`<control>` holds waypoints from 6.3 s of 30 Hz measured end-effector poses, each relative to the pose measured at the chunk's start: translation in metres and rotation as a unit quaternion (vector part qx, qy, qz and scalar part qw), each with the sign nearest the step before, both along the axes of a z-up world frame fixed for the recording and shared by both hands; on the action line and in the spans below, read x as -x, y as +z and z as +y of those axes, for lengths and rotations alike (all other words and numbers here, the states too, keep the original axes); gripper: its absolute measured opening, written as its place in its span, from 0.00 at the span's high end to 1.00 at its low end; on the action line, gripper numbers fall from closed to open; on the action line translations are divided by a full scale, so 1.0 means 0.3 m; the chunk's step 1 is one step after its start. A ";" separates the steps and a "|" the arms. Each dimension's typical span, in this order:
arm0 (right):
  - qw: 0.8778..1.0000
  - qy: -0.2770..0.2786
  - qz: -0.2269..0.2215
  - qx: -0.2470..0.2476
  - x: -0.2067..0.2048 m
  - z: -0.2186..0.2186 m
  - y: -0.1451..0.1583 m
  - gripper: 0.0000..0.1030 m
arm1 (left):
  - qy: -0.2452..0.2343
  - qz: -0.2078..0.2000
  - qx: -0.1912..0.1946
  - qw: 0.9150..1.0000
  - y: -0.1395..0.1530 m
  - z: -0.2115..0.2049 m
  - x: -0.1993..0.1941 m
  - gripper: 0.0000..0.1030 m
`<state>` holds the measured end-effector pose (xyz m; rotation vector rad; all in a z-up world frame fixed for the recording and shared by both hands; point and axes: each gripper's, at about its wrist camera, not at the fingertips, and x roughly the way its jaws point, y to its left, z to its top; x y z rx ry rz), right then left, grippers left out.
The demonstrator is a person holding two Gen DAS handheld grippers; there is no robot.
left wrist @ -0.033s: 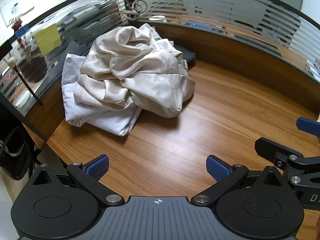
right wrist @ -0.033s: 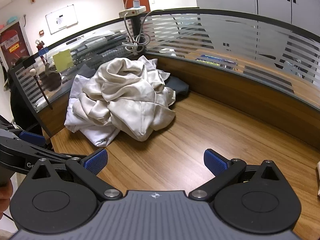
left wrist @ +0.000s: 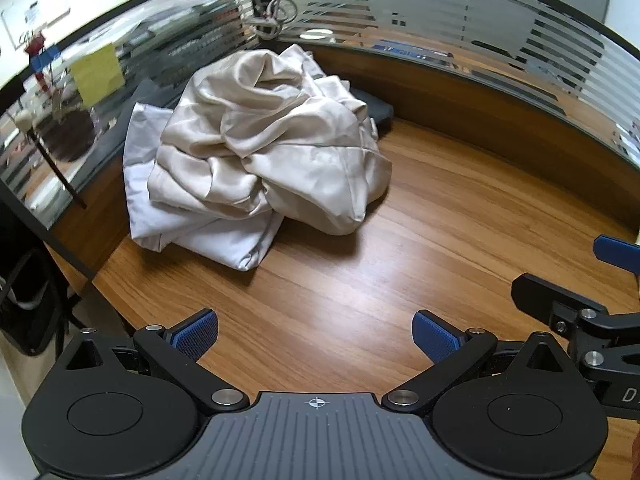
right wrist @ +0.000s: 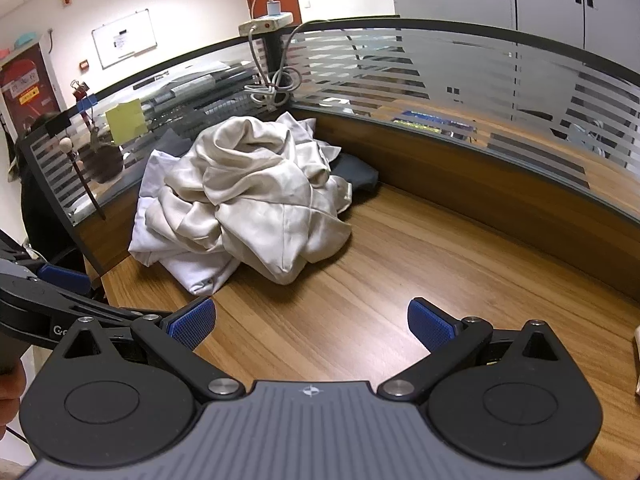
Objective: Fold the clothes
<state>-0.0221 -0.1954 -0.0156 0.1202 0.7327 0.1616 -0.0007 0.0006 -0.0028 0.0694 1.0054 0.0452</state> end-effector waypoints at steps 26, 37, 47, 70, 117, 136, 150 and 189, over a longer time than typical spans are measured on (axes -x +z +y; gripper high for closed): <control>1.000 0.000 0.014 0.001 -0.050 -0.081 -0.028 0.00 | -0.074 0.062 0.003 0.995 -0.092 -0.113 -0.047 0.00; 1.000 -0.001 0.016 0.003 -0.056 -0.080 -0.033 0.00 | -0.090 0.052 -0.001 0.995 -0.087 -0.124 -0.046 0.00; 1.000 -0.005 0.019 0.002 -0.048 -0.087 -0.035 0.00 | -0.095 0.053 -0.002 0.994 -0.093 -0.135 -0.032 0.00; 0.999 0.007 0.032 0.008 -0.069 -0.045 -0.040 0.00 | -0.086 0.062 0.012 0.994 -0.100 -0.092 -0.034 0.00; 0.986 0.150 0.044 0.058 -1.324 0.679 -0.235 0.43 | -0.038 0.069 0.033 0.996 -0.158 0.760 -0.411 0.00; 0.997 0.038 0.070 0.019 -0.831 0.219 -0.183 0.98 | 0.012 0.075 0.102 0.992 -0.179 0.588 -0.331 0.00; 0.981 -0.080 0.171 0.051 -0.195 -0.357 -0.327 0.98 | -0.025 0.078 0.110 0.991 -0.215 0.255 -0.188 0.00; 0.981 0.011 0.191 -0.015 -0.085 -0.288 -0.446 0.22 | -0.107 0.092 0.078 0.987 -0.368 -0.185 -0.111 0.00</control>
